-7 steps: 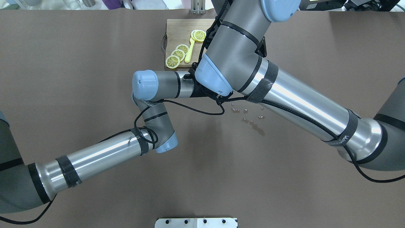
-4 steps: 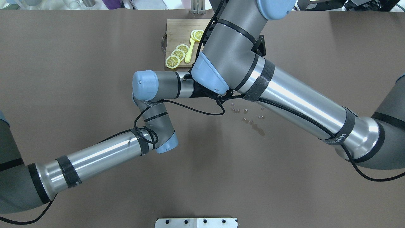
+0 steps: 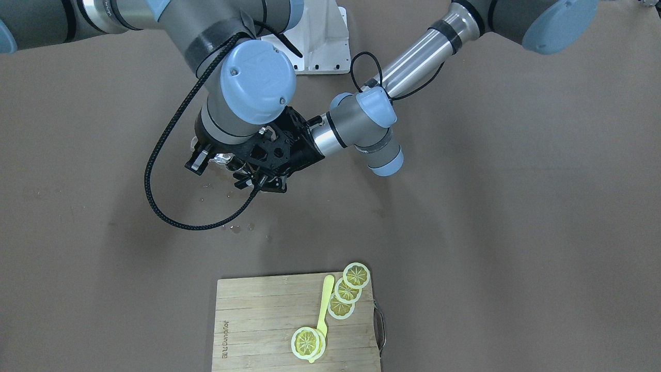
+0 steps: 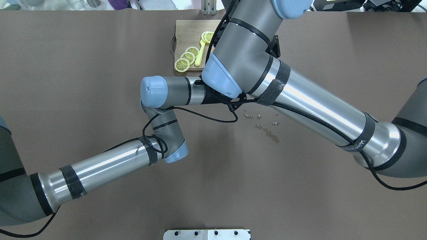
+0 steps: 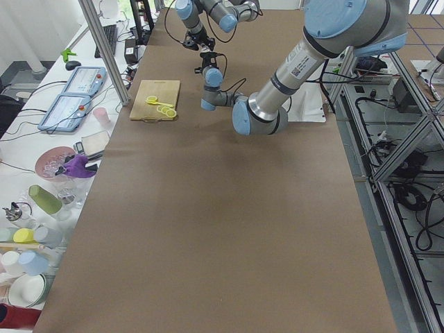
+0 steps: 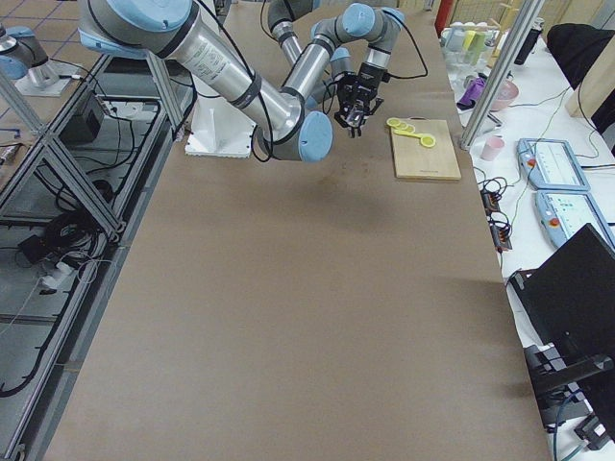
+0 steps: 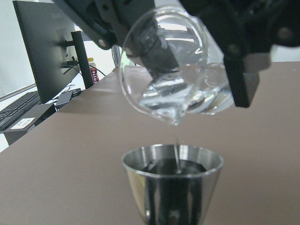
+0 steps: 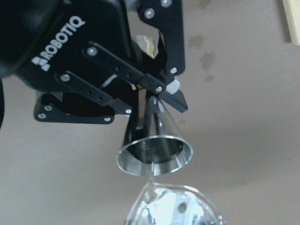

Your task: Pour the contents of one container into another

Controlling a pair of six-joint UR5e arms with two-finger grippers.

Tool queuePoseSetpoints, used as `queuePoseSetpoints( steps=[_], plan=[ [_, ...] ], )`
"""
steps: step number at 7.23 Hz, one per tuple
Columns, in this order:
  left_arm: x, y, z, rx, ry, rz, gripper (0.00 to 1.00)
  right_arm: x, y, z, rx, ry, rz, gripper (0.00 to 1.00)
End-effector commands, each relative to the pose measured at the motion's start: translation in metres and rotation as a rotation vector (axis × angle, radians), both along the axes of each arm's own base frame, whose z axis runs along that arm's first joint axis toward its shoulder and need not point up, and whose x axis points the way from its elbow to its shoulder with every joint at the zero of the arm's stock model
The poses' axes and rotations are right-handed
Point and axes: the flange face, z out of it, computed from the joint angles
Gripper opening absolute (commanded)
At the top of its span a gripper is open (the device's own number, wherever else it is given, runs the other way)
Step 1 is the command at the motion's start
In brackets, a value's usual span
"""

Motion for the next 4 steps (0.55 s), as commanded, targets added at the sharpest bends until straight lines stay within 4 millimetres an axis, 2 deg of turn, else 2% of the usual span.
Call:
queuePoseSetpoints(
  steps=[1,3,4],
  plan=[
    [0.002,0.002,0.000,0.000,0.000,0.004,0.00,0.006,0.003,-0.008,0.019,-0.024,0.003,0.00],
    [0.002,0.002,0.000,0.001,0.000,0.002,0.00,0.020,0.010,-0.012,0.041,-0.055,0.012,0.00],
    [0.002,0.002,0.000,-0.001,0.000,0.002,0.00,0.025,0.016,-0.006,0.058,-0.073,0.019,0.00]
  ],
)
